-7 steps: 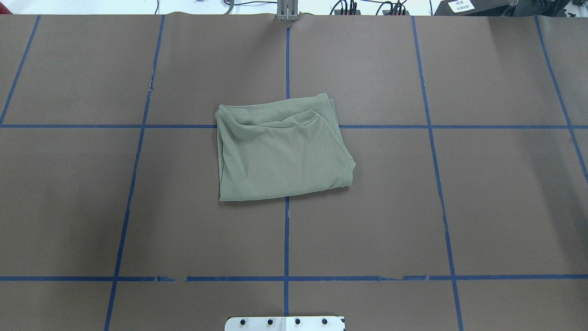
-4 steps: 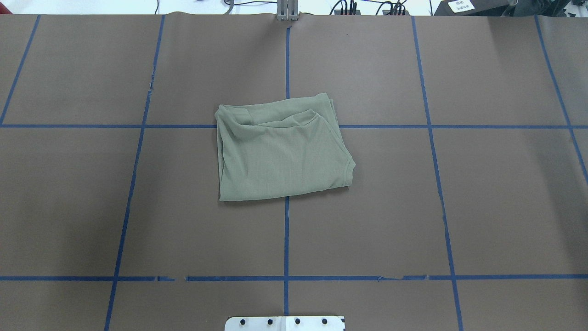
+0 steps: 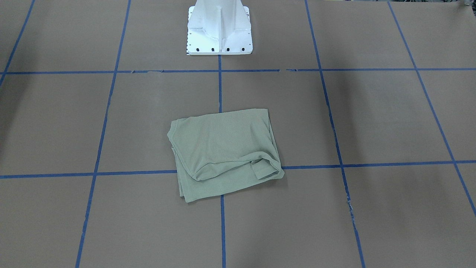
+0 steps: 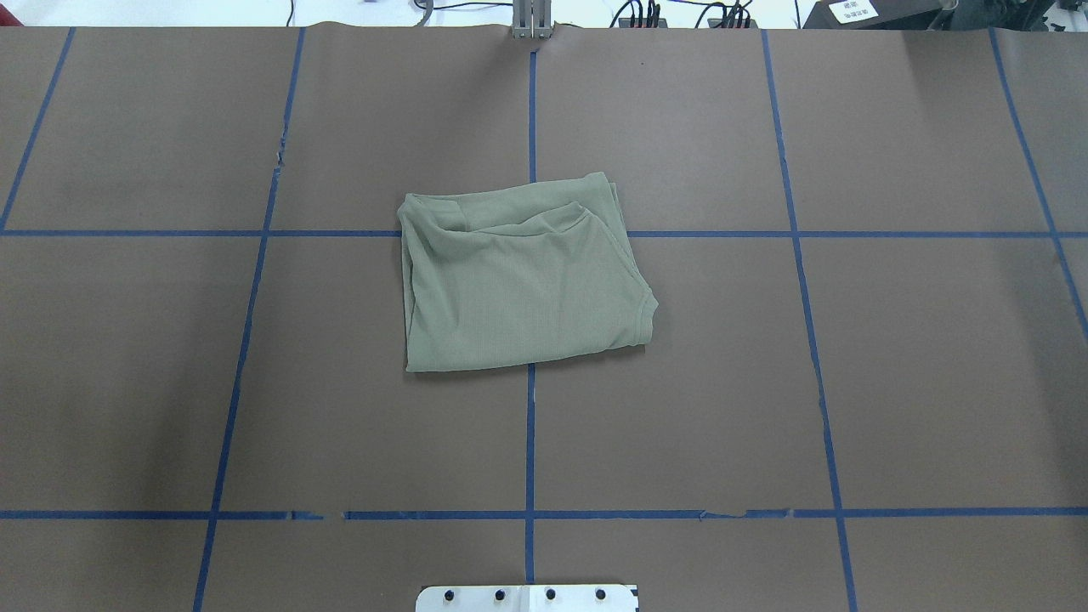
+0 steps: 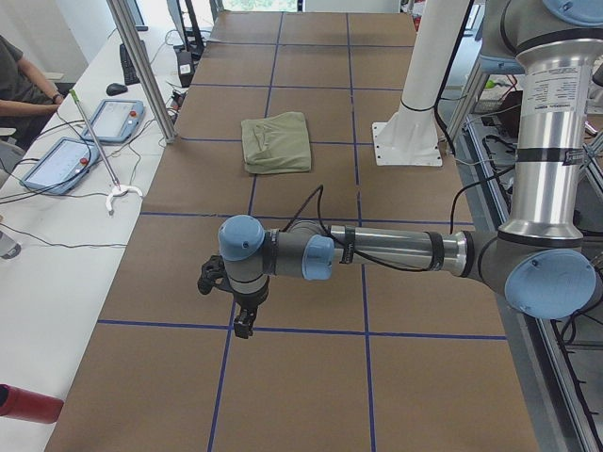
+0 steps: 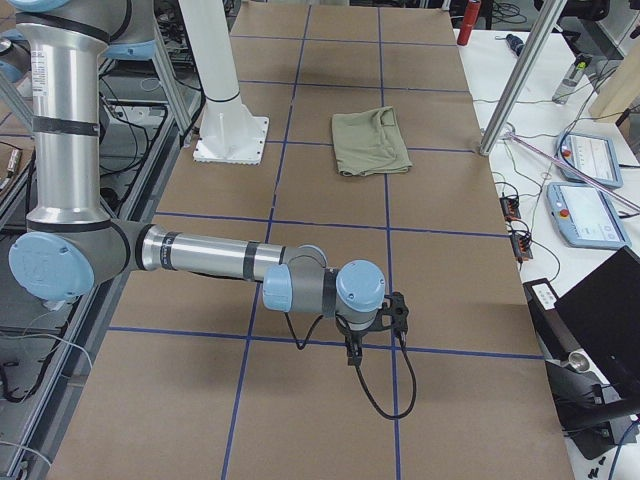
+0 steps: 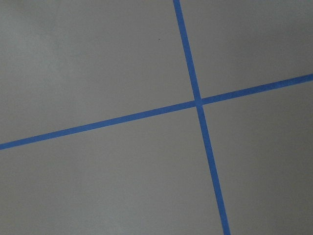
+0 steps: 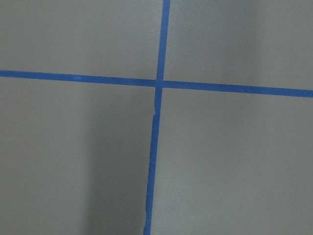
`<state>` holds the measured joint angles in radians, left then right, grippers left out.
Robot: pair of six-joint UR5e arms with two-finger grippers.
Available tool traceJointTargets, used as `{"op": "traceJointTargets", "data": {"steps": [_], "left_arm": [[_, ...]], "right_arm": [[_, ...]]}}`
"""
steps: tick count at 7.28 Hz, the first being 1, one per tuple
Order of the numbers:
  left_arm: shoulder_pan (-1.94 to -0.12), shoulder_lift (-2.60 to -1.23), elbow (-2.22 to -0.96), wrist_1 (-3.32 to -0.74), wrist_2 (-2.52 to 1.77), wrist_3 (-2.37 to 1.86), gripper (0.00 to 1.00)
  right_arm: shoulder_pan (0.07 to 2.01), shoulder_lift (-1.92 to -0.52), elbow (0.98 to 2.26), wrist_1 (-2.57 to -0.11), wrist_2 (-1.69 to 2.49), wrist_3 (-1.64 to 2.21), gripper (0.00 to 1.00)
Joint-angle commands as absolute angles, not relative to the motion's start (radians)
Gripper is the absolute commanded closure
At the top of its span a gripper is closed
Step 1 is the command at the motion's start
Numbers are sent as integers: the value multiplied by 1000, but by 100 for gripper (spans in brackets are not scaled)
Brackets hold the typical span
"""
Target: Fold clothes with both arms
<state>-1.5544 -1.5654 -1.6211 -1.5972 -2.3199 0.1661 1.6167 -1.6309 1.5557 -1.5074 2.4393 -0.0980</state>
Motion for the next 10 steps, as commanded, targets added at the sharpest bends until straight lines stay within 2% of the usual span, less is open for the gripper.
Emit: {"op": "traceJointTargets", "data": {"steps": [1, 4, 7, 10], "left_arm": [[-1555, -1560, -1621, -1598, -2353, 169, 0], [-1555, -1557, -1635, -1598, -2347, 161, 0], [-1555, -1559, -1635, -1598, -2345, 161, 0], [-1555, -1559, -1635, -1601, -2286, 163, 0]], "right_arm": [[1649, -1638, 1552, -1516, 2459, -98, 0], [1708, -1651, 1572, -1554, 2439, -83, 0], [1659, -1675, 1736, -1566, 2392, 107, 0], [1602, -1709, 1746, -1562, 2365, 144, 0]]}}
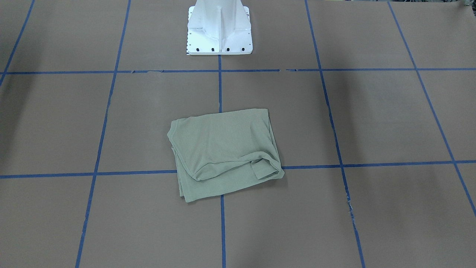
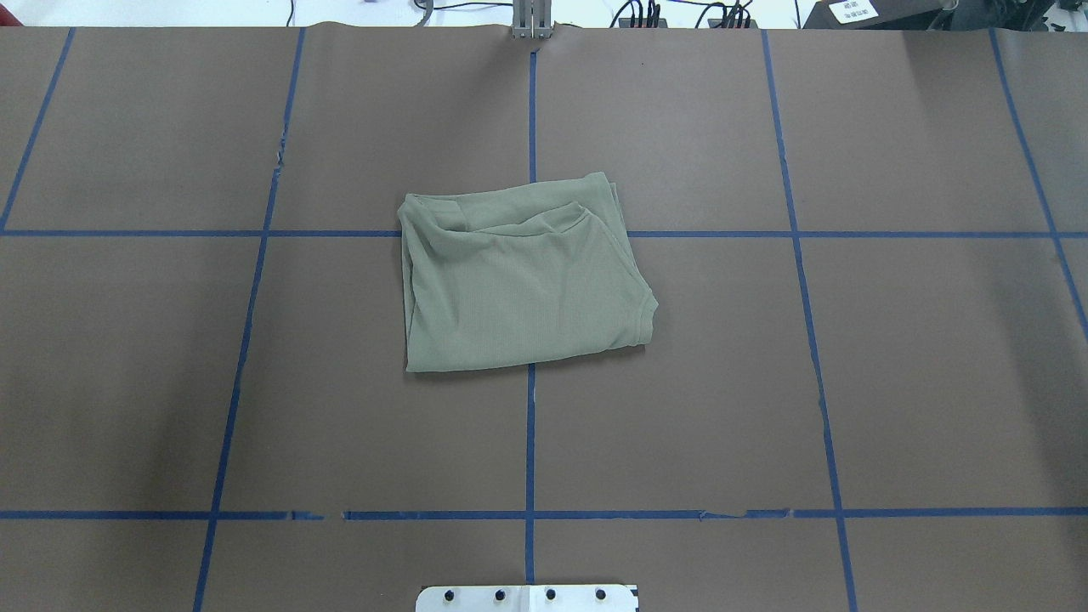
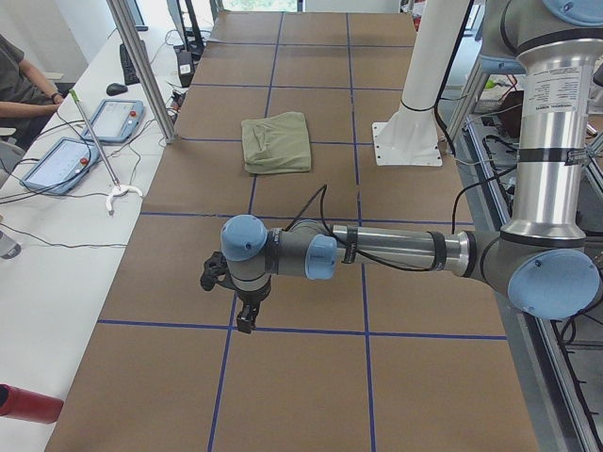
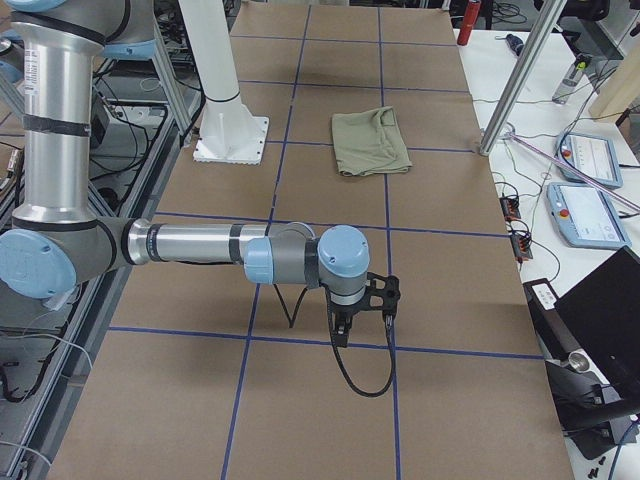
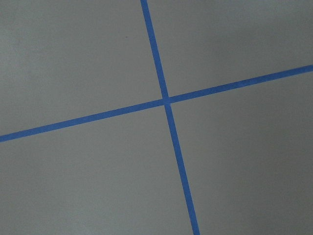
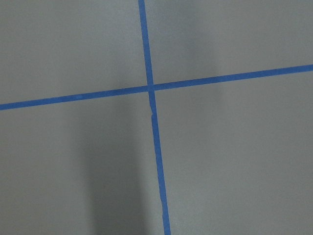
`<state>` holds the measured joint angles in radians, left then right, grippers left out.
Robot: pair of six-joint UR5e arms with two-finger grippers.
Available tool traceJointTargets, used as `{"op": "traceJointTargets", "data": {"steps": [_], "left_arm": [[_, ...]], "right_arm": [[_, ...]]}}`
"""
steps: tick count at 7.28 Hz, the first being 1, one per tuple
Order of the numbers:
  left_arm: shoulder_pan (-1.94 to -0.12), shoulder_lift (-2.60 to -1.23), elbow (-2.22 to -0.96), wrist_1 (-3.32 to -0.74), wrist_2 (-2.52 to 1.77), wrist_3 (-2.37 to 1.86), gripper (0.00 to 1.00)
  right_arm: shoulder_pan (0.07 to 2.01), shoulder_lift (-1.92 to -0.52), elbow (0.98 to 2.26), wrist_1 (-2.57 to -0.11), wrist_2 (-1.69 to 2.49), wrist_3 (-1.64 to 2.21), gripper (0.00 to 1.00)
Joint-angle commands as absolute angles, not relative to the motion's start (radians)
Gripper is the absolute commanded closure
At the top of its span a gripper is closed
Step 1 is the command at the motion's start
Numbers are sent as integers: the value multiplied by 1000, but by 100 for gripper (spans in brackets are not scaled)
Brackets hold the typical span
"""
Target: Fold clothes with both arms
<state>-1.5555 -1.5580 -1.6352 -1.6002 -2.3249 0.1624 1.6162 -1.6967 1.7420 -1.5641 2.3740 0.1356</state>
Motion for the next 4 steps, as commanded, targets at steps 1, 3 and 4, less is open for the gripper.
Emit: {"op": "traceJointTargets", "data": {"steps": [1, 3, 4], "left_arm": [[-1555, -1559, -1635, -1601, -2284, 163, 0], [-1555, -1559, -1635, -1601, -2286, 163, 0], [-1555, -1557, -1635, -1600, -2292, 158, 0]], "right_arm": [[1600, -1710, 1746, -1562, 2365, 144, 0], [1597, -1716, 1743, -1563, 2364, 141, 0], [1597, -1720, 1743, -1563, 2365, 141, 0]]}}
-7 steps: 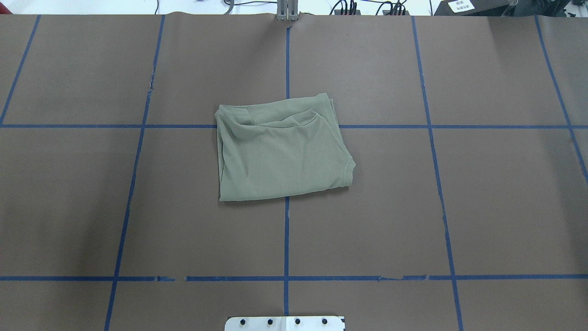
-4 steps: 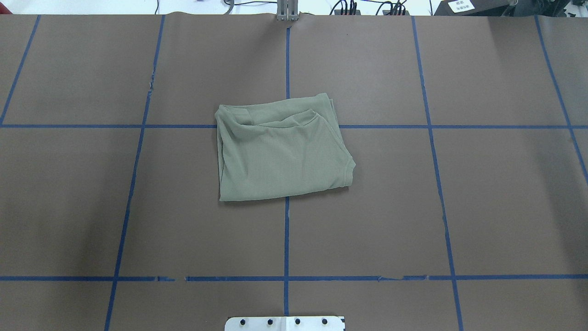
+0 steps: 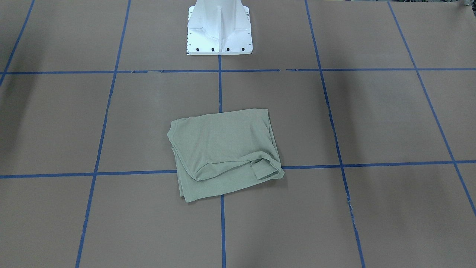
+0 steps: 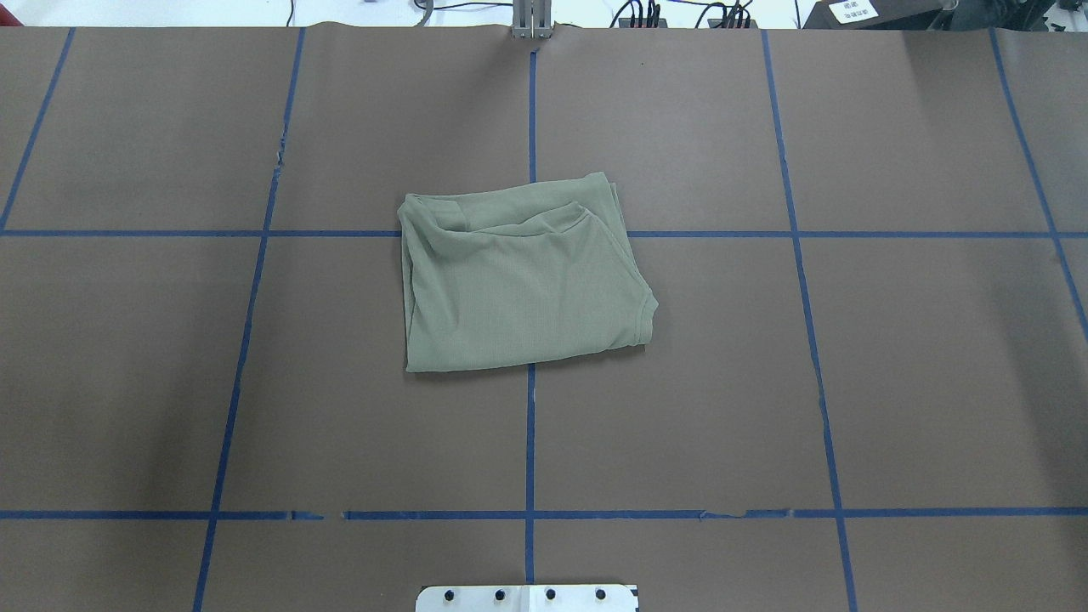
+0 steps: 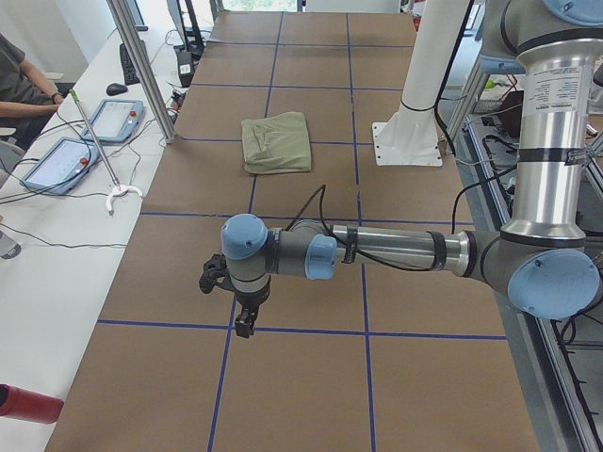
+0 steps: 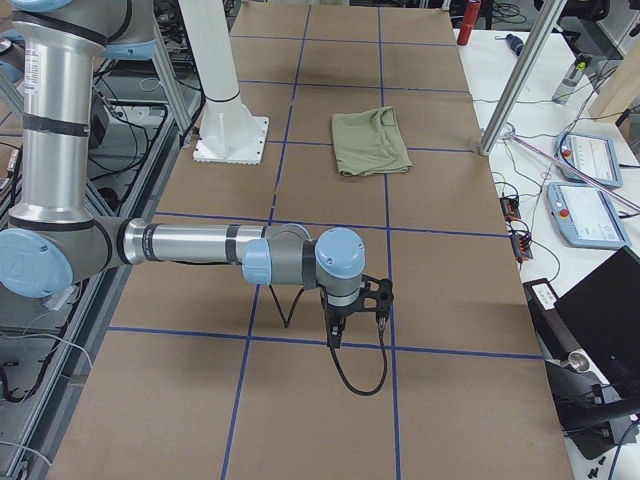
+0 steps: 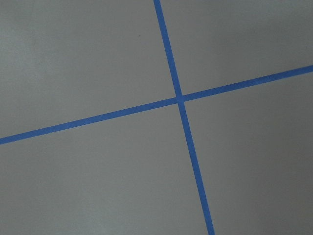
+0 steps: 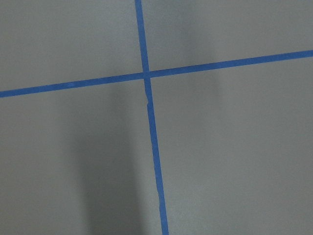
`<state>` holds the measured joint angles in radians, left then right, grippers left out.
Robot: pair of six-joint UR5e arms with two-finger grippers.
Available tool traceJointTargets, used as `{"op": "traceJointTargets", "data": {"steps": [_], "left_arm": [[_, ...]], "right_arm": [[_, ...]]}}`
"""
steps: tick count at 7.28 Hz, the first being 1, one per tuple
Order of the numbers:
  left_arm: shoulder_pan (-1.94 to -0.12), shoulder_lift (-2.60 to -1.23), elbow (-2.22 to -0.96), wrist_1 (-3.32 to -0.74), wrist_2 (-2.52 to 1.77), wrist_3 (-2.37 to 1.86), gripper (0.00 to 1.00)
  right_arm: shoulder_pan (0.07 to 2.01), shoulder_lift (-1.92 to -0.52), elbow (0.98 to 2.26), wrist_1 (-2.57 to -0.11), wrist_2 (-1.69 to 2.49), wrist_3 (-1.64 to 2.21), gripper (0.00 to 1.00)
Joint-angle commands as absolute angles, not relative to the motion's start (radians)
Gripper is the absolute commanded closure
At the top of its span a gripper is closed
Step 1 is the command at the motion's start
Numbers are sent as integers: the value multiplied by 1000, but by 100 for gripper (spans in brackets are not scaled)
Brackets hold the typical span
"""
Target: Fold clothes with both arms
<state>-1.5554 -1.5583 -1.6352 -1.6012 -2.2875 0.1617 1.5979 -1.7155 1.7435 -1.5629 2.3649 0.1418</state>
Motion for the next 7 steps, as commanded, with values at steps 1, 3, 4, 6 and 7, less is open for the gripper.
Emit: {"op": "traceJointTargets", "data": {"steps": [1, 3, 4, 6, 7], "left_arm": [[-1555, -1559, -1632, -1598, -2292, 147, 0], [-1555, -1562, -1638, -1600, -2296, -6, 0], [-1555, -1560, -1638, -1600, -2296, -33, 0], [-1555, -1560, -1638, -1603, -2296, -32, 0], [-1555, -1560, -1638, -1605, -2296, -32, 0]], "right_arm": [[1597, -1721, 1743, -1563, 2365, 141, 0], [1597, -1721, 1744, -1563, 2365, 141, 0], [1597, -1721, 1746, -1563, 2365, 141, 0], [1597, -1721, 1746, -1563, 2367, 138, 0], [1597, -1721, 1744, -1563, 2367, 138, 0]]}}
